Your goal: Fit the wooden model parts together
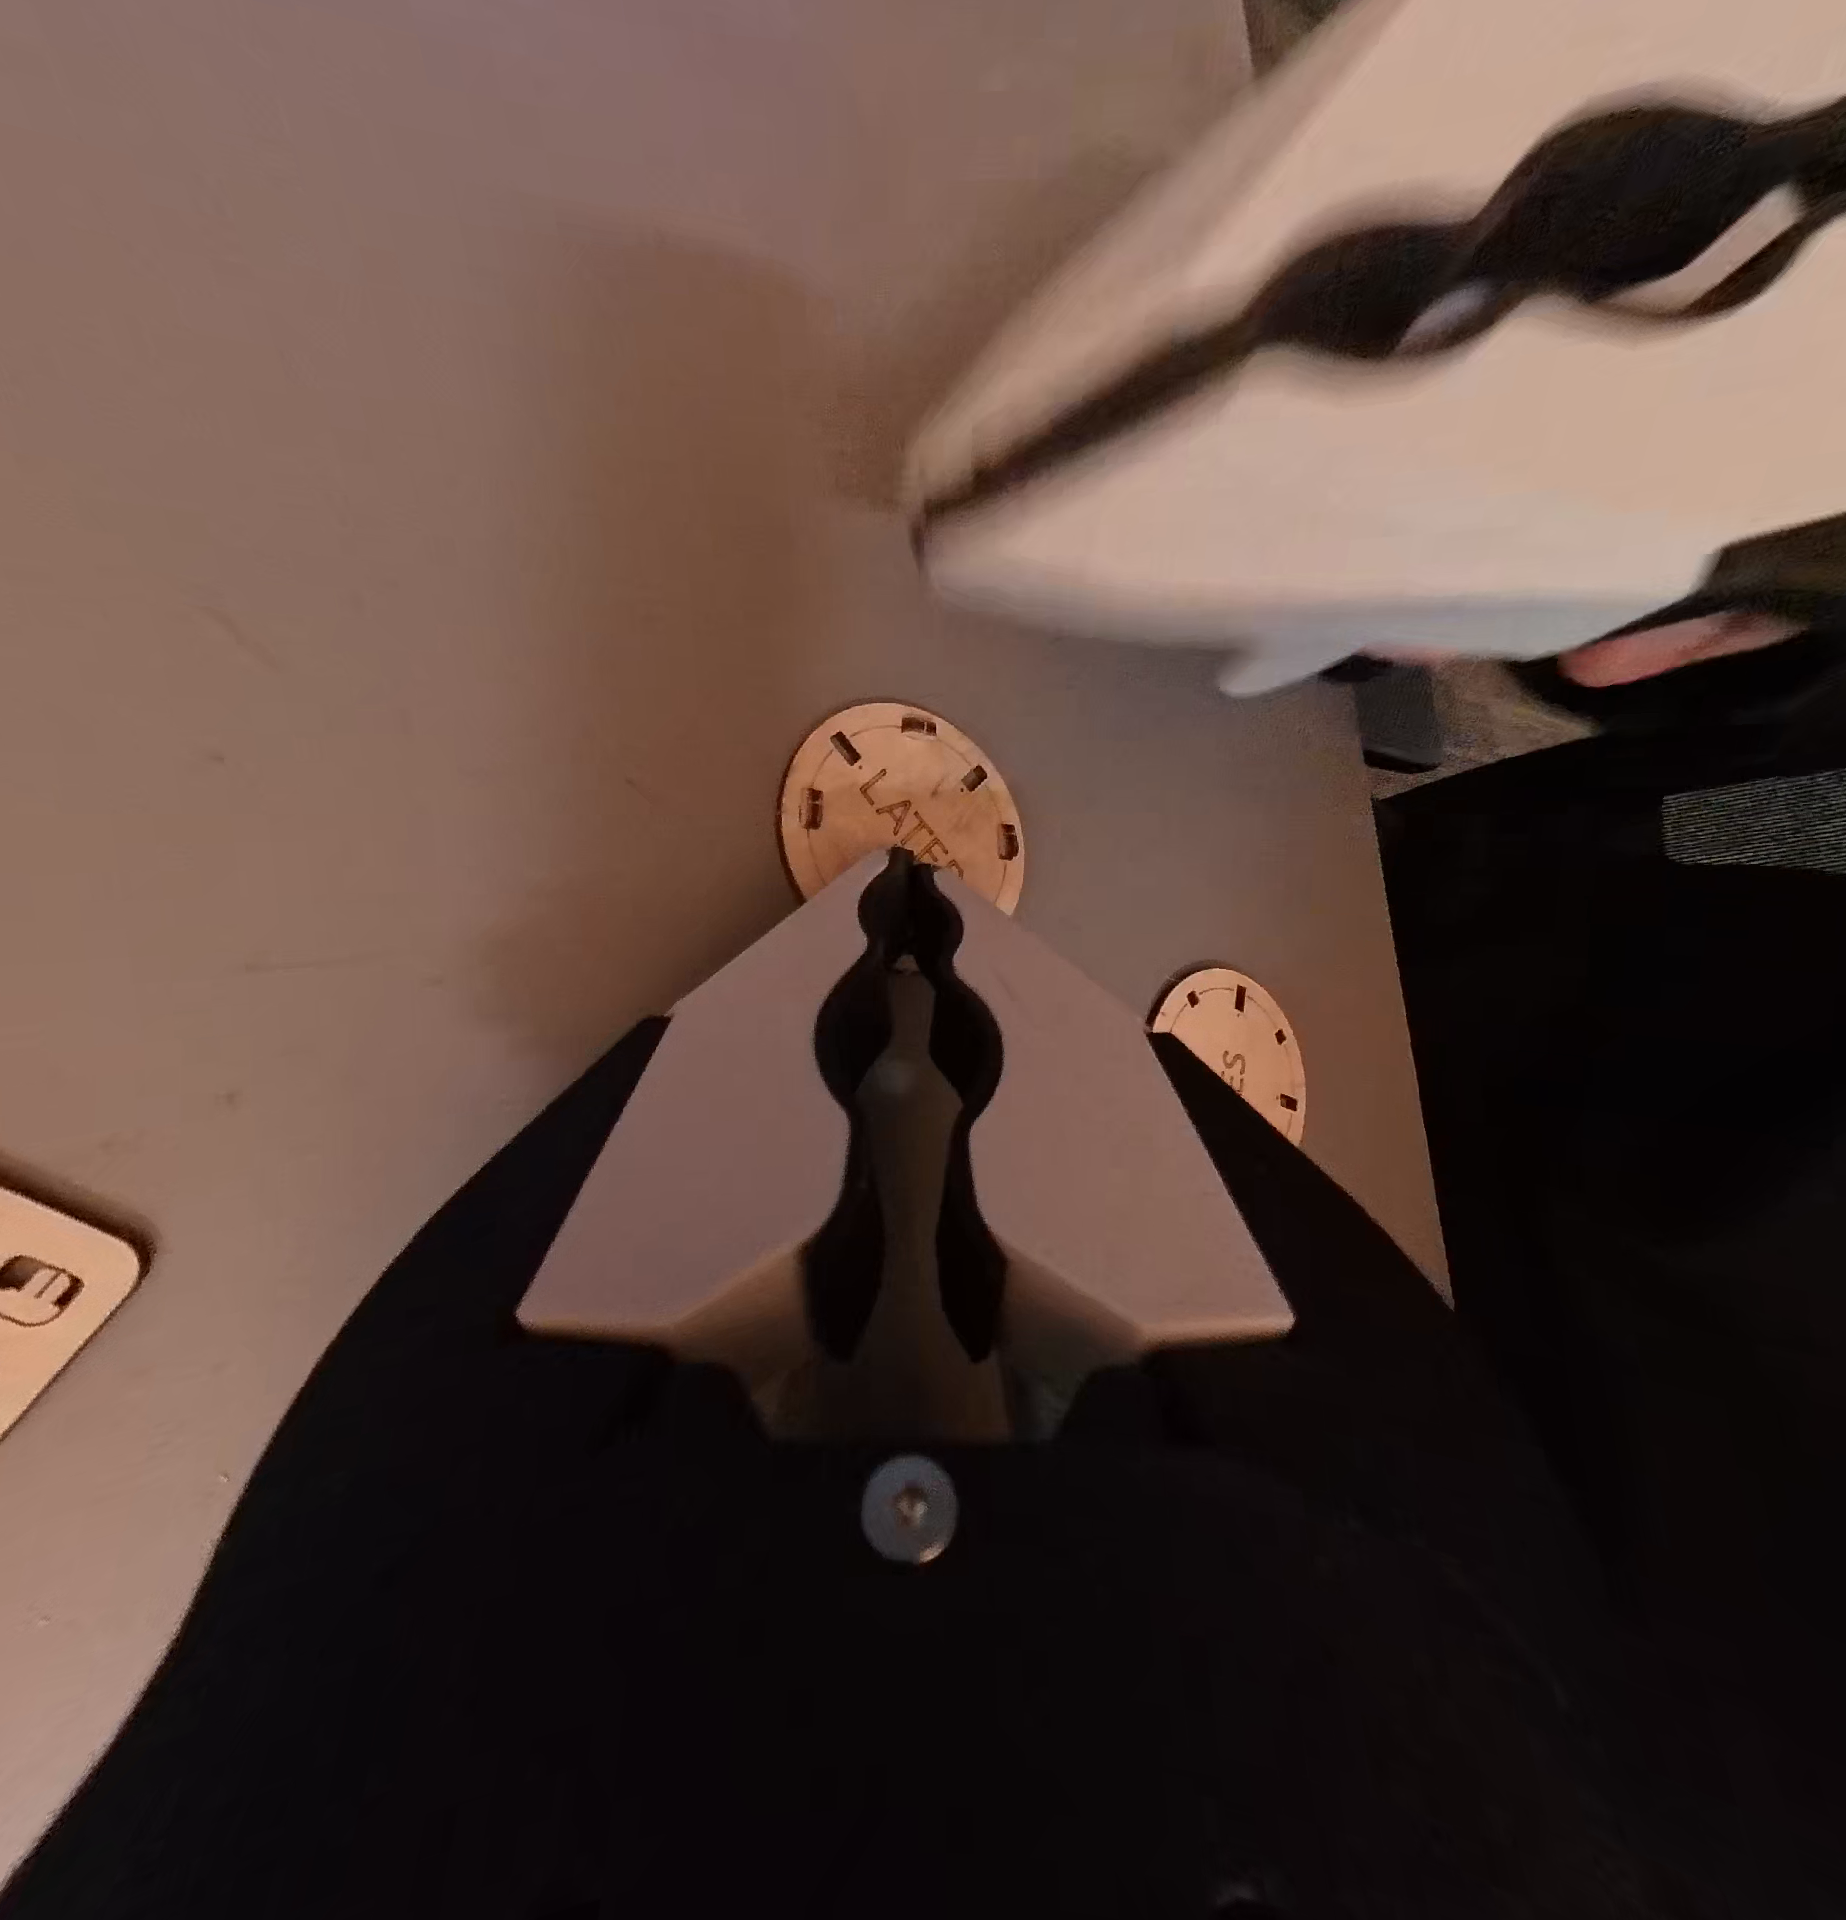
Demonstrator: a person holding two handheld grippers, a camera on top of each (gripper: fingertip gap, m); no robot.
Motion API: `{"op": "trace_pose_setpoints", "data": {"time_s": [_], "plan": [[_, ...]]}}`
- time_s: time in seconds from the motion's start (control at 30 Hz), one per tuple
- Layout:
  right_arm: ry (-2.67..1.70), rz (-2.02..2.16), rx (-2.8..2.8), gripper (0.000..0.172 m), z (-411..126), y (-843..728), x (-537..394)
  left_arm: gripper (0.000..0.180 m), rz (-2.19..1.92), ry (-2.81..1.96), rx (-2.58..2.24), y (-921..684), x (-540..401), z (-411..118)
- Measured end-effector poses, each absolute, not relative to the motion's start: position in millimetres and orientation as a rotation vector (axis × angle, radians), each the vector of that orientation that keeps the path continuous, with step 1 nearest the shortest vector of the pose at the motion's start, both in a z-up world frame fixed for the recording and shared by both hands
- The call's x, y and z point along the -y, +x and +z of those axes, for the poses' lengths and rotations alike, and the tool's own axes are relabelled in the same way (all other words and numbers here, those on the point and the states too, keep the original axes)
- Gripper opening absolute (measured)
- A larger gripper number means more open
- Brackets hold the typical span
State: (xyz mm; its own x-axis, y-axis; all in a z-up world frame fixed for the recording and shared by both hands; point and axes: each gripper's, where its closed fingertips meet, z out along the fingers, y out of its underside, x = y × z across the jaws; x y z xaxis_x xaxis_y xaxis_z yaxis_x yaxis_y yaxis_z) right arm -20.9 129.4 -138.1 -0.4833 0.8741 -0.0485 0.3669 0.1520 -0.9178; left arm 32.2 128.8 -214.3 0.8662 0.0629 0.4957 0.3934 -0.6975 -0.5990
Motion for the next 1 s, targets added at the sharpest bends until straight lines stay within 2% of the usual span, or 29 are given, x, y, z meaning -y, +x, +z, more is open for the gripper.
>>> {"op": "trace_pose_setpoints", "data": {"time_s": [0.13, 0.37, 0.5, 0.63, 0.77, 0.9, 1.0], "plan": [[-1.249, 1.203, 2.234, 0.0, -170.2, 7.7, -147.0, 0.0, -0.564, -2.301, 0.323, 32.2, -128.7, -214.3], [-1.067, 0.834, 2.674, 0.0, -201.4, 40.7, -148.0, 0.0, -0.534, -2.316, 0.314, 32.2, -128.7, -214.5], [-1.029, 0.777, 2.707, 0.0, -194.9, 32.7, -143.8, 0.0, -0.531, -2.318, 0.314, 32.2, -128.7, -214.5], [-1.071, 0.687, 2.839, 0.0, -213.3, 44.6, -142.8, 0.0, -0.535, -2.316, 0.323, 31.8, -128.7, -214.6], [-1.073, 0.824, 2.707, 0.0, -185.4, 21.1, -136.8, 0.001, -0.539, -2.315, 0.322, 31.9, -128.7, -214.6], [-1.052, 0.675, 2.888, 0.0, -218.4, 47.9, -129.0, 0.0, -0.528, -2.32, 0.324, 32.0, -128.7, -214.7], [-0.99, 0.67, 2.778, 0.0, -194.6, 28.1, -129.6, 0.001, -0.525, -2.323, 0.321, 32.0, -128.8, -214.7]]}}
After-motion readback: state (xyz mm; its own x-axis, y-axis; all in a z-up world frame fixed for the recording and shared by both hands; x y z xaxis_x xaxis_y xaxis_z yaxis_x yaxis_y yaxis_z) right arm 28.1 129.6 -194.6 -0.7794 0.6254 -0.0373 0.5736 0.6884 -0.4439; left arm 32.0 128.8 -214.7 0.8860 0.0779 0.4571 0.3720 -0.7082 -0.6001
